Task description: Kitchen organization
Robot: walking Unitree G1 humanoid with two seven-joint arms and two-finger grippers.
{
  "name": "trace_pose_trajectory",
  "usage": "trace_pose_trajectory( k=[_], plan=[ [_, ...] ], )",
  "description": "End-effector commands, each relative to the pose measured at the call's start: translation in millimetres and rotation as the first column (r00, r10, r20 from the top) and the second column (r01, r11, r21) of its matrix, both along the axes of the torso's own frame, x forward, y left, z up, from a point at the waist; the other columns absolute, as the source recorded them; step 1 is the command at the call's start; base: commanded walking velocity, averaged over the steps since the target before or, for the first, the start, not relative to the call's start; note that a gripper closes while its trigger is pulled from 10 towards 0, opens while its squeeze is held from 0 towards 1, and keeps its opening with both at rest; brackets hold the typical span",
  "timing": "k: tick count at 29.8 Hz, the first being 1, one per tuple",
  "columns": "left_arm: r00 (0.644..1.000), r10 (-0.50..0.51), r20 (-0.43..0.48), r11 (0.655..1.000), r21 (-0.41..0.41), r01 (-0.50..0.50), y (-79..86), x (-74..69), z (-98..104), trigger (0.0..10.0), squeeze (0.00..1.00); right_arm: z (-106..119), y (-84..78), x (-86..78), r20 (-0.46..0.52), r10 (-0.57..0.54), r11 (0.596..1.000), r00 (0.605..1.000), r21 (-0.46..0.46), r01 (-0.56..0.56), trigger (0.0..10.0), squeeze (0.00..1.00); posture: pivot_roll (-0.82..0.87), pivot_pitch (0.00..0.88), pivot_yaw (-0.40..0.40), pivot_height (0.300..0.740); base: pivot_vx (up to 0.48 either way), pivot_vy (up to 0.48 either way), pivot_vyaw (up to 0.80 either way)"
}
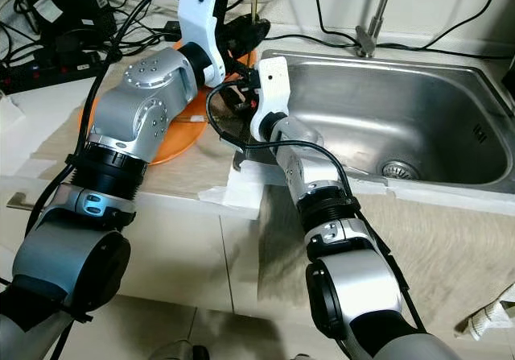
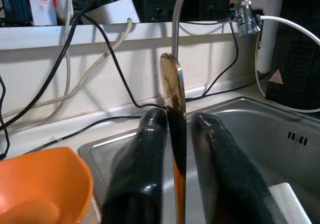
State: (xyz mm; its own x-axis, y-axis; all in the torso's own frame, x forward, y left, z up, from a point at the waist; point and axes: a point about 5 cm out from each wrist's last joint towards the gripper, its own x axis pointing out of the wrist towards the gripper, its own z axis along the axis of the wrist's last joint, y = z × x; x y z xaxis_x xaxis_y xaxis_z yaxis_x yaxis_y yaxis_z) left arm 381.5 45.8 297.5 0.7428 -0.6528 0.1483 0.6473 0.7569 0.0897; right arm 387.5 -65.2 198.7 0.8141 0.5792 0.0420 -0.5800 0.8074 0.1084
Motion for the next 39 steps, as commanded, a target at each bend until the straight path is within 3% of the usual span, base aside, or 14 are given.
trace_pose_trajectory(
  k=[1, 13, 14, 16, 17, 28, 29, 30, 37, 39],
  plan=[
    [0.999, 0.006, -0.044, 0.999, 0.046, -0.004, 0.3, 1.7, -13, 10.0, 1.0, 22, 5.1, 1.0, 0.084, 0.033, 0.999, 0.996, 0.006, -0.034, 0.0, 0.0, -0.02, 0.0, 0.015, 0.732, 0.0, 0.0, 0.0],
    [1.0, -0.006, 0.001, 0.997, 0.082, 0.005, 13.2, 1.9, -4, 10.0, 1.0, 25, -12.0, 4.4, 0.113, -0.015, 1.0, 0.993, -0.02, 0.017, 0.0, 0.0, -0.03, 0.0, 0.022, 0.732, 0.0, 0.0, 0.0],
    [1.0, -0.001, -0.003, 0.996, 0.085, 0.001, 16.9, 3.7, -5, 10.0, 0.4, 25, -15.5, 5.1, 0.112, -0.028, 0.999, 0.993, -0.014, 0.03, 0.0, 0.0, -0.03, 0.0, 0.024, 0.732, 0.0, 0.0, 0.0],
    [1.0, -0.006, -0.008, 0.996, 0.086, 0.007, 18.1, 4.0, -7, 10.0, 0.44, 24, -16.5, 5.2, 0.11, -0.034, 0.999, 0.993, -0.01, 0.036, 0.0, 0.0, -0.03, 0.0, 0.026, 0.732, 0.0, 0.0, 0.0],
    [1.0, -0.008, -0.009, 0.996, 0.087, 0.009, 18.1, 3.8, -8, 10.0, 1.0, 24, -16.3, 4.9, 0.109, -0.035, 0.999, 0.993, -0.01, 0.036, 0.0, 0.0, -0.03, 0.0, 0.026, 0.732, 0.0, 0.0, 0.0],
    [0.999, -0.031, -0.021, 0.997, 0.067, 0.032, 22.9, 4.5, -7, 10.0, 1.0, 19, -22.6, 4.6, 0.109, -0.047, 0.998, 0.993, -0.026, 0.05, 0.0, 0.0, -0.03, 0.0, 0.029, 0.732, 0.0, 0.0, 0.0],
    [0.999, -0.039, -0.019, 0.997, 0.07, 0.041, 25.9, 4.7, -5, 10.0, 0.25, 19, -25.9, 4.8, 0.112, -0.05, 0.998, 0.992, -0.033, 0.054, 0.0, 0.0, -0.03, 0.0, 0.029, 0.732, 0.0, 0.0, 0.0],
    [0.999, -0.044, -0.019, 0.996, 0.072, 0.045, 28.8, 5.0, -4, 10.0, 0.0, 19, -29.0, 4.9, 0.115, -0.053, 0.997, 0.992, -0.041, 0.058, 0.0, 0.0, -0.03, 0.0, 0.029, 0.732, 0.0, 0.0, 0.0],
    [0.999, -0.033, -0.027, 0.996, 0.086, 0.036, 41.4, 7.2, -9, 10.0, 0.0, 19, -45.6, 6.7, 0.12, -0.089, 0.993, 0.989, -0.062, 0.097, 0.0, 0.0, -0.03, 0.0, 0.032, 0.732, 0.0, 0.0, 0.0],
    [0.999, -0.004, -0.041, 0.996, 0.091, 0.008, 51.1, 9.1, -15, 10.0, 0.0, 19, -57.2, 8.0, 0.125, -0.124, 0.989, 0.984, -0.07, 0.133, 0.0, 0.0, -0.03, 0.0, 0.034, 0.732, 0.0, 0.0, 0.0]
  ],
)
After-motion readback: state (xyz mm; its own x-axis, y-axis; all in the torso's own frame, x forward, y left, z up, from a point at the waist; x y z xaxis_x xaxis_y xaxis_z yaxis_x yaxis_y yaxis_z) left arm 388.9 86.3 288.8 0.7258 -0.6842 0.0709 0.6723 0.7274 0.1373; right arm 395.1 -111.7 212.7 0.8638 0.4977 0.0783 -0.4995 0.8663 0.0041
